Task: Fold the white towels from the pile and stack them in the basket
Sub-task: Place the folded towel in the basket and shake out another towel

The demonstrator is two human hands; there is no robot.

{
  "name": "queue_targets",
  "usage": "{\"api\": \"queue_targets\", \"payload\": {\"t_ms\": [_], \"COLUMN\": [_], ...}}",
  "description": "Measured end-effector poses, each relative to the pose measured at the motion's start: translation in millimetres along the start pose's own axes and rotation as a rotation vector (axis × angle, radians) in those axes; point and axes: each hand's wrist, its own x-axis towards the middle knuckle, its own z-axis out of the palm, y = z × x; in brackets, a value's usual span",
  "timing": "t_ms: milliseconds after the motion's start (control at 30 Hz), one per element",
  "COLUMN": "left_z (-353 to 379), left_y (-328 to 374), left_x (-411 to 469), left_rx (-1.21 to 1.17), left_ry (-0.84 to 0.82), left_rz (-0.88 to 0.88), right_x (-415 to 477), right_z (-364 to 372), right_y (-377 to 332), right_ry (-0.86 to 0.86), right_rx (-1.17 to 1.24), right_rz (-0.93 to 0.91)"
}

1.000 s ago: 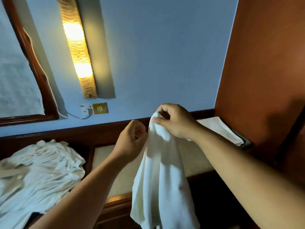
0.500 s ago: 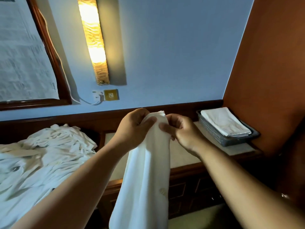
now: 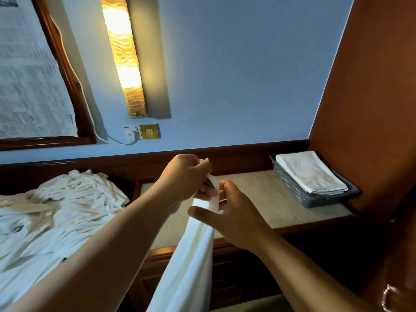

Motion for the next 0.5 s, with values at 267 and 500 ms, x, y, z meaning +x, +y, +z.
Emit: {"api": "queue_targets", "payload": {"t_ms": [267,500], "left_z": [23,63], "left_y": [6,-47], "left_x": [16,4], "left_rx": [0.005,-0.386], "left_ry": [0.115,-0.364], "left_rz": [0.295,0.105], "right_x": [16,7], "right_z": [-47,-102], "right_y": [18,16], "right_ry": [0.204,0.149], "right_rx": [0.174,0.125], "right_rz": [-0.182,-0.339]}}
